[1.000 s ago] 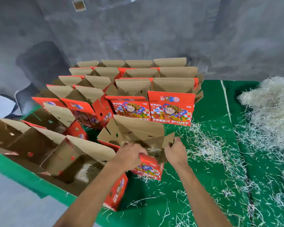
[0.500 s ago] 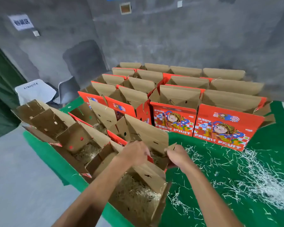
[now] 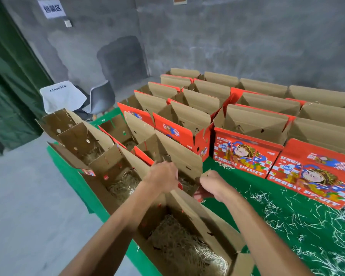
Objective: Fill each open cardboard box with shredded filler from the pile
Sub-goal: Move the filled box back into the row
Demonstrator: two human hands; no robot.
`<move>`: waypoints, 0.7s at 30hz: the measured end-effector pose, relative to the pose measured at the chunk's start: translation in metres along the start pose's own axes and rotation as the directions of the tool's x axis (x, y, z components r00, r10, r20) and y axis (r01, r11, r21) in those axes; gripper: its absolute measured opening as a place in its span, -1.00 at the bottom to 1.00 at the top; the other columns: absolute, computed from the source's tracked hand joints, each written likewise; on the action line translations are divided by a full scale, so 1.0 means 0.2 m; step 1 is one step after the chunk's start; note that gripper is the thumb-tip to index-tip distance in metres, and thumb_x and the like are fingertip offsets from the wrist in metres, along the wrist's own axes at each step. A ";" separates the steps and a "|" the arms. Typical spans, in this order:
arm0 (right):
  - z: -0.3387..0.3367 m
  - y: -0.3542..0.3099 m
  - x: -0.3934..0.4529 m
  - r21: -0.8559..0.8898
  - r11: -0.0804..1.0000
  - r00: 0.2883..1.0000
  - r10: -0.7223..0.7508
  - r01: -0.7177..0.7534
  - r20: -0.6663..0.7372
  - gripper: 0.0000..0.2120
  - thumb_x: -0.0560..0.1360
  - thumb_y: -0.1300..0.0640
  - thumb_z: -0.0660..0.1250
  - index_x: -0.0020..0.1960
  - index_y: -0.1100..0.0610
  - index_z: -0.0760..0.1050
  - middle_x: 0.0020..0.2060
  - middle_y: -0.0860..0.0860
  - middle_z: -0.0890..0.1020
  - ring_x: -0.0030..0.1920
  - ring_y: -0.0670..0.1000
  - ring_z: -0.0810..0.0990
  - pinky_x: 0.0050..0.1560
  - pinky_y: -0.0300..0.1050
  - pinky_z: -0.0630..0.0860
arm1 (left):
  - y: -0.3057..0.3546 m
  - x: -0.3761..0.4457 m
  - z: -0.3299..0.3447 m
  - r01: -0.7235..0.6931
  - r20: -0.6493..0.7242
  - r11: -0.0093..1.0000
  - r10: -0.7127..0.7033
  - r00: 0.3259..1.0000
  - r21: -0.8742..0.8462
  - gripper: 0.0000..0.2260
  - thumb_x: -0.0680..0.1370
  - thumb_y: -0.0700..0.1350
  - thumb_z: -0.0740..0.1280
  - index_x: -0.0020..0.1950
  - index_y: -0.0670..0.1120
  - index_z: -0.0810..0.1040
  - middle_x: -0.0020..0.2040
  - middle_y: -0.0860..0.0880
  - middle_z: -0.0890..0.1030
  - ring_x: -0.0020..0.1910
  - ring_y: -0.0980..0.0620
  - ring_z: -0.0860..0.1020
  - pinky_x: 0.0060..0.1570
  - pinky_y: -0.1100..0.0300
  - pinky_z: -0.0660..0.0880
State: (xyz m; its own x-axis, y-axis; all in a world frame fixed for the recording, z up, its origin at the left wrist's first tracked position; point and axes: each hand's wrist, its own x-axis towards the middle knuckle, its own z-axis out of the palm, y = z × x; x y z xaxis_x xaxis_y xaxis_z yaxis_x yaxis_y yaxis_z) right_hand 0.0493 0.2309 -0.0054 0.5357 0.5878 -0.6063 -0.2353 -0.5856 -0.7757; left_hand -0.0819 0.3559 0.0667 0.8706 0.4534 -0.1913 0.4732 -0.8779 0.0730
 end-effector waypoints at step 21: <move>-0.09 -0.49 0.36 -0.028 0.988 0.959 -0.152 0.149 -0.240 -0.27 0.47 -0.47 0.12 -0.08 0.22 0.56 -0.24 0.13 0.73 -0.28 0.14 0.74 -0.17 0.13 0.69 | -0.17 0.40 -0.23 -0.227 -0.162 0.946 0.192 0.968 -0.231 -0.79 0.53 -0.20 0.25 0.05 -0.06 0.64 0.00 -0.03 0.67 0.01 -0.05 0.62 -0.04 0.10 0.55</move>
State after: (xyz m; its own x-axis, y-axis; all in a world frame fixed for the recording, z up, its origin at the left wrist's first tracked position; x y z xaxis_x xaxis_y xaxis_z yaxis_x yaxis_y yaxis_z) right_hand 0.1261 0.3207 0.0304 0.7439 0.5184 -0.4217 -0.1297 -0.5069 -0.8522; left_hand -0.0221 0.4282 0.0939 0.9554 0.2952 -0.0121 0.2817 -0.8977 0.3387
